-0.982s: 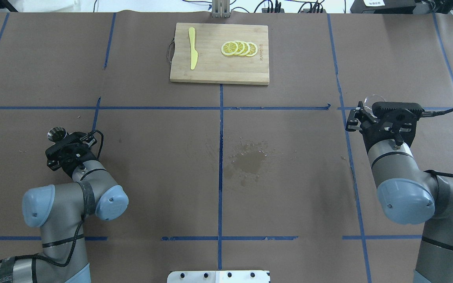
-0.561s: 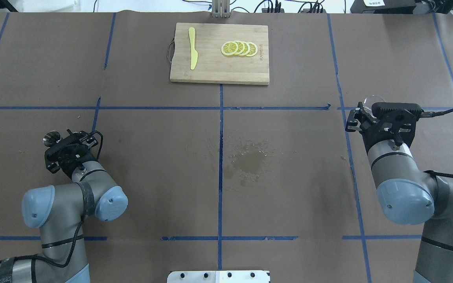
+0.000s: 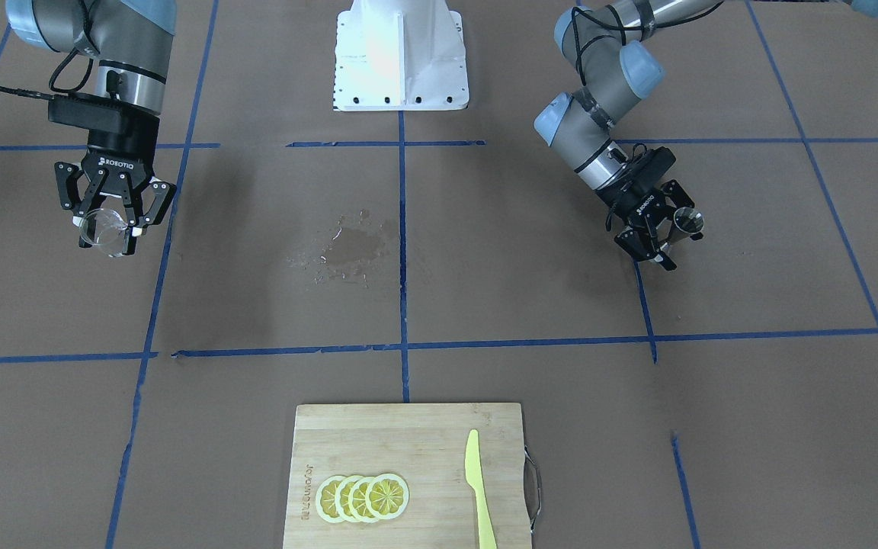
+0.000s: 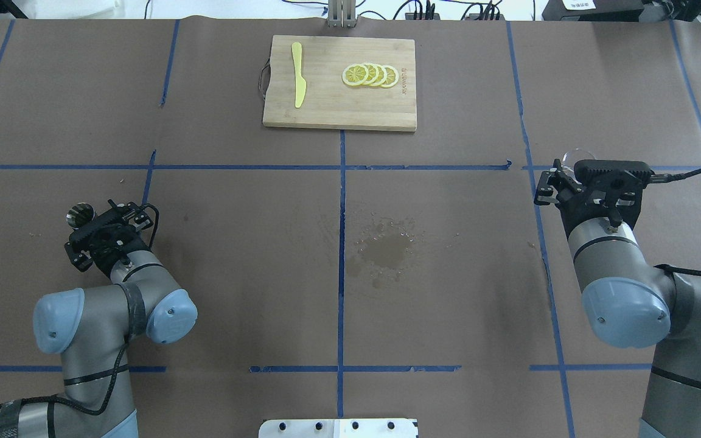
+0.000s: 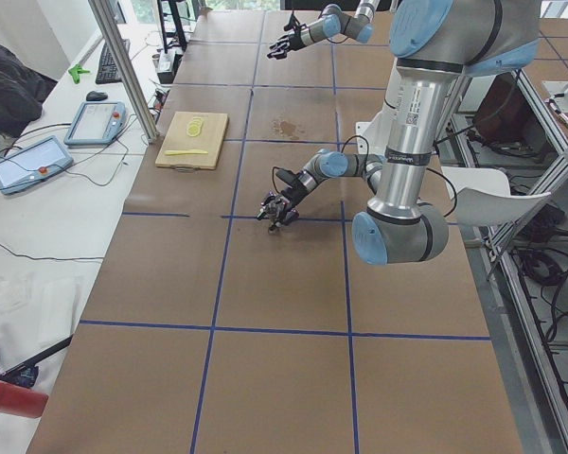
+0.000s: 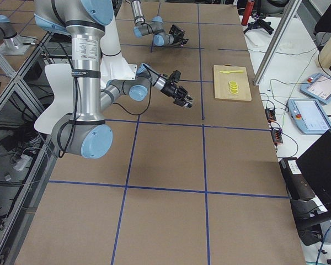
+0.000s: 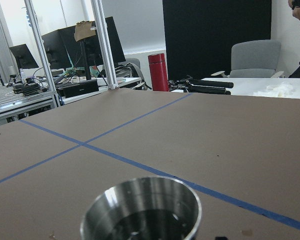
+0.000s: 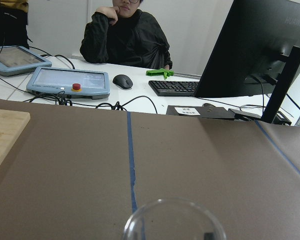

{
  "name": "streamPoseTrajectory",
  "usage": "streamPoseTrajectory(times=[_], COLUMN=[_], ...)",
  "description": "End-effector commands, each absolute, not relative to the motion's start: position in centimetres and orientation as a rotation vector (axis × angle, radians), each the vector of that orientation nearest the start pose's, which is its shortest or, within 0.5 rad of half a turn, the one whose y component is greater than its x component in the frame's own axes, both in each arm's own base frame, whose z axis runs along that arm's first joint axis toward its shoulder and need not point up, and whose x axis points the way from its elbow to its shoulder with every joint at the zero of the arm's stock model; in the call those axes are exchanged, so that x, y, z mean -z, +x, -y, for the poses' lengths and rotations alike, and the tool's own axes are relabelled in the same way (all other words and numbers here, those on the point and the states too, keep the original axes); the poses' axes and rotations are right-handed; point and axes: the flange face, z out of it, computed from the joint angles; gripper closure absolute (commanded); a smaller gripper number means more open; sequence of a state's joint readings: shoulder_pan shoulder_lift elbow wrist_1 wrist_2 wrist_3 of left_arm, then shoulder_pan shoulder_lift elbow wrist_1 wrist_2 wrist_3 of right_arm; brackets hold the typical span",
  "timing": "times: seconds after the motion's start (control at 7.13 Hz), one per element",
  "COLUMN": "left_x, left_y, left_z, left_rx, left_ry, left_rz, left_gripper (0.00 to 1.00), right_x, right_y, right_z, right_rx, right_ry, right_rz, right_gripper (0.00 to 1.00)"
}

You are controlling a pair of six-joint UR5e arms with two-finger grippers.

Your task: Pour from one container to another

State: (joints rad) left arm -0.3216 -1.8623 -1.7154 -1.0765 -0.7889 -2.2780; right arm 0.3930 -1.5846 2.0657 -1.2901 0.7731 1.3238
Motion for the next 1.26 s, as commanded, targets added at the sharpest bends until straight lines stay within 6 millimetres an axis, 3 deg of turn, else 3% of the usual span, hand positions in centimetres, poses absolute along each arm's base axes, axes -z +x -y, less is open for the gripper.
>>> streamPoseTrajectory(times=[0.0, 0.28, 0.56, 0.84, 1.12], left_x=[-48.1, -47.9, -46.9, -44.9, -43.4], left_y=[48.2, 48.0, 48.1, 48.0, 48.1], left_z=[37.1, 36.5, 35.3, 33.3, 31.0], left_rx=[0.945, 0.938, 0.926, 0.912, 0.885], left_ry=[0.809, 0.775, 0.765, 0.722, 0.676], left_rz=[-0.098, -0.071, -0.077, -0.093, -0.089], left_gripper=[0.00, 0.00, 0.00, 0.00, 0.00], right_x=[-38.7, -39.0, -40.6, -41.8, -43.4], right_y=[-34.8, -34.9, -35.4, -36.0, -36.9], right_z=[36.6, 36.5, 34.7, 33.1, 32.7], right_rx=[-0.436, -0.446, -0.481, -0.497, -0.506], right_ry=[0.950, 0.947, 0.941, 0.965, 0.997], right_rz=[0.448, 0.451, 0.469, 0.469, 0.445], right_gripper=[1.00, 1.00, 1.00, 1.00, 1.00])
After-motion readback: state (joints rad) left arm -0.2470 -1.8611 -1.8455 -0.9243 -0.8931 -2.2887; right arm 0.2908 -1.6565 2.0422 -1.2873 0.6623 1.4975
